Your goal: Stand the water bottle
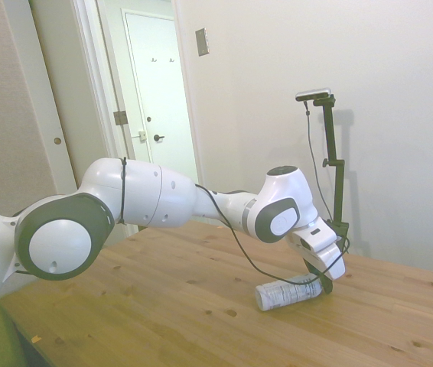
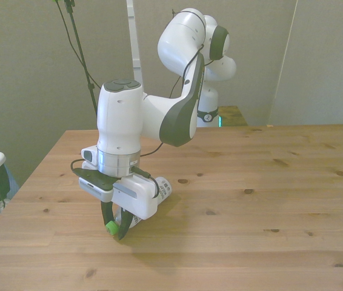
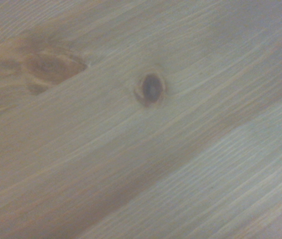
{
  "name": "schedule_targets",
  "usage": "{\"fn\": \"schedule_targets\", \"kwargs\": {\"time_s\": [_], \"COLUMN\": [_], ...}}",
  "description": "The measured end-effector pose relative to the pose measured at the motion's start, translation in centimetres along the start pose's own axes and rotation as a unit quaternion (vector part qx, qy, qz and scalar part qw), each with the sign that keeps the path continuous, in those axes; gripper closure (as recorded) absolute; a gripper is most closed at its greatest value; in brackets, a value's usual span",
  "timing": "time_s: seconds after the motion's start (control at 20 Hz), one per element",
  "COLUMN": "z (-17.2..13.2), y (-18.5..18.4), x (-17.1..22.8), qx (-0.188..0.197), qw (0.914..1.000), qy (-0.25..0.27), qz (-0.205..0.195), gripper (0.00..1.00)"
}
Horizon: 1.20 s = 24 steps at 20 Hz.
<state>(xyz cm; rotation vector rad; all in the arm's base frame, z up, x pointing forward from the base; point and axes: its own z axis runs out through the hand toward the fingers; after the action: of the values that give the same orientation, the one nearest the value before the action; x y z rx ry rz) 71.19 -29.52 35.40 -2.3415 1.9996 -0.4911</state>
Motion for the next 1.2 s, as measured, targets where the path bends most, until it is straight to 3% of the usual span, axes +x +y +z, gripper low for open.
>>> {"fn": "schedule_targets", "kwargs": {"time_s": [0.4, 0.7, 0.95, 1.2], "z": [-0.9, -6.2, -11.3, -14.1], "y": [-1.6, -5.5, -7.6, -6.8], "x": [-0.9, -2.5, -6.3, -11.3], "qx": [0.031, 0.105, 0.181, 0.247], "qw": [0.9988, 0.9930, 0.9784, 0.9534], "qy": [-0.022, 0.002, 0.050, 0.108], "qz": [-0.030, -0.054, -0.087, -0.135], "gripper": [1.00, 1.00, 1.00, 1.00]}}
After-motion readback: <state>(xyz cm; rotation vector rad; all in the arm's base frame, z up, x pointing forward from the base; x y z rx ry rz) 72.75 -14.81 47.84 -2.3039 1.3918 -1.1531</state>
